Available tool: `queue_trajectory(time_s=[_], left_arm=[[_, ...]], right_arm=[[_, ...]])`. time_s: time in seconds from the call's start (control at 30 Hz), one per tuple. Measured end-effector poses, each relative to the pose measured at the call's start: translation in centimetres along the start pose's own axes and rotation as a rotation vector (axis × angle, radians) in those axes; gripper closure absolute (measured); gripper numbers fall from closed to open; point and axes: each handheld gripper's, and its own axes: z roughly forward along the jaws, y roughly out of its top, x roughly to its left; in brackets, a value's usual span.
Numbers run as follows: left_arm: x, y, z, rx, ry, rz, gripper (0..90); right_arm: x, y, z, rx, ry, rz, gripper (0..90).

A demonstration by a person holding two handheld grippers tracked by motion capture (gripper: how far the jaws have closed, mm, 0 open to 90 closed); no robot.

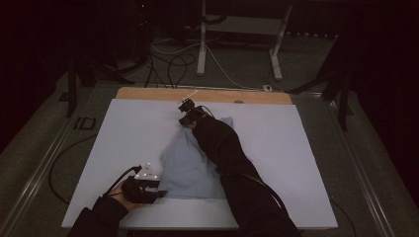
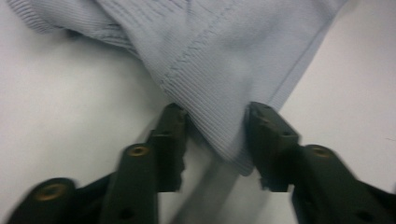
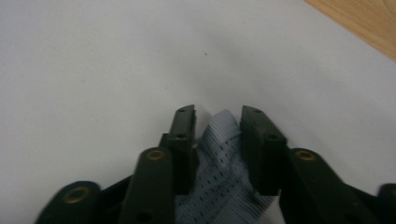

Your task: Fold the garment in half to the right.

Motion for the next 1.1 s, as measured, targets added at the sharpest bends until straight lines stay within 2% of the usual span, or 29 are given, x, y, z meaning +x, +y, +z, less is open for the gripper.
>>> queue_trajectory(time_s=[0.1,0.17,0.33,0.43,1.1], left_arm=[[-0.1,0.3,0.0,-0.005,-0.010,0.008,77.5],[-0.2,0.5,-0.1,-0.013,-0.017,0.005,81.9],[-0.5,1.1,-0.4,-0.026,-0.026,0.011,83.9],[-0.5,1.2,-0.6,-0.032,-0.035,0.014,84.2],[-1.3,3.4,-1.7,-0.051,-0.070,0.083,84.6]], right_arm=[[0.0,0.2,-0.3,-0.006,0.000,-0.001,82.6],[0.0,0.3,-0.6,-0.005,-0.010,-0.029,86.2],[0.2,0.4,-1.2,-0.016,-0.009,-0.065,87.4],[0.1,0.6,-1.7,-0.024,-0.006,-0.071,87.4],[0.0,0.9,-4.2,-0.068,0.010,-0.079,87.5]])
